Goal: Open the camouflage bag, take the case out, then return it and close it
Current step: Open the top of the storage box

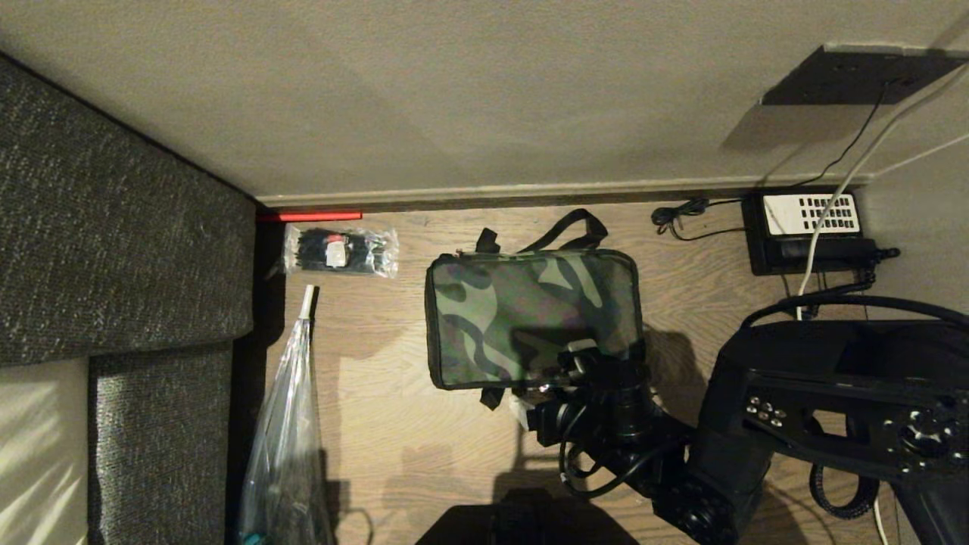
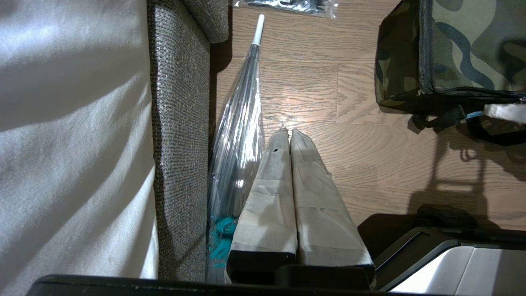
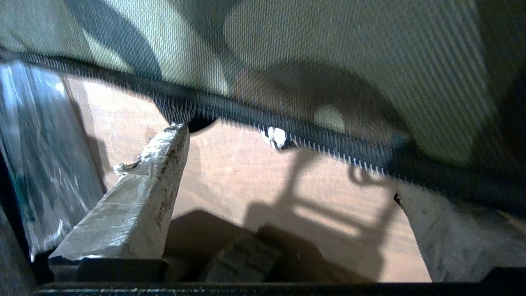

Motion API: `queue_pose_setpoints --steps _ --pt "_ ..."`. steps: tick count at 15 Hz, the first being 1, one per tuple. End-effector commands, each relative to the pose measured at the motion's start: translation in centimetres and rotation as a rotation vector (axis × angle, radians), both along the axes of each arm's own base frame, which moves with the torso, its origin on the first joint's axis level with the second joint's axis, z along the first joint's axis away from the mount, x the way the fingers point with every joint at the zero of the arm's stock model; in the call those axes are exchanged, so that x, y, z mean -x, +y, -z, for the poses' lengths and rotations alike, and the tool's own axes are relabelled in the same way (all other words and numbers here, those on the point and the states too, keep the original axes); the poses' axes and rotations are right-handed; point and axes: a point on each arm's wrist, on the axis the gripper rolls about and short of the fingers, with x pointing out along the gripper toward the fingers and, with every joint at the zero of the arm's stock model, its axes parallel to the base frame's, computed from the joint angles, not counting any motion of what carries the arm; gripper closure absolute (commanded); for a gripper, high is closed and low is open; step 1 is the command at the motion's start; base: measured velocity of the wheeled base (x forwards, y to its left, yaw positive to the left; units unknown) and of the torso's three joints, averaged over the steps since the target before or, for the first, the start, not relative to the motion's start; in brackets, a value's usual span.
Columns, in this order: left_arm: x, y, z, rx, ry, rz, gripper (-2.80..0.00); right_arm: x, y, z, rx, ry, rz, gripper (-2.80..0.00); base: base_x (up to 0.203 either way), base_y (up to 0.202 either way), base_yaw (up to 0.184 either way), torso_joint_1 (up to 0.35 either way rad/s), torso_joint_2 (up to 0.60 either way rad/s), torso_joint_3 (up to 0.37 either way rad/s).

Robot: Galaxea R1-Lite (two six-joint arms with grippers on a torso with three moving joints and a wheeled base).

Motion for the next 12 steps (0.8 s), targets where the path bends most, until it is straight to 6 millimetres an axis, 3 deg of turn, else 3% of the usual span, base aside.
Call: queue_pose_setpoints --steps 1,8,9,12 --pt "-0.02 0.0 0.09 0.0 0.003 -0.001 0.0 -0.07 0.09 0.75 0.006 0.008 0.001 -2.8 0.0 0.0 0.0 0.0 0.0 0.0" --pt "-0.02 0.0 0.09 0.001 0.003 0.0 0.0 -0.43 0.6 0.56 -0.044 -0.046 0.001 -2.8 0.0 0.0 0.0 0.0 0.0 0.0" --pt "-0.02 0.0 0.09 0.0 0.003 0.0 0.0 -0.43 0.61 0.56 -0.047 -0.05 0.001 0.0 0.0 0.0 0.0 0.0 0.0 0.0" --pt "-0.02 0.0 0.09 0.002 0.003 0.0 0.0 -0.38 0.74 1.03 -0.045 -0.053 -0.004 0.0 0.0 0.0 0.0 0.0 0.0 0.0"
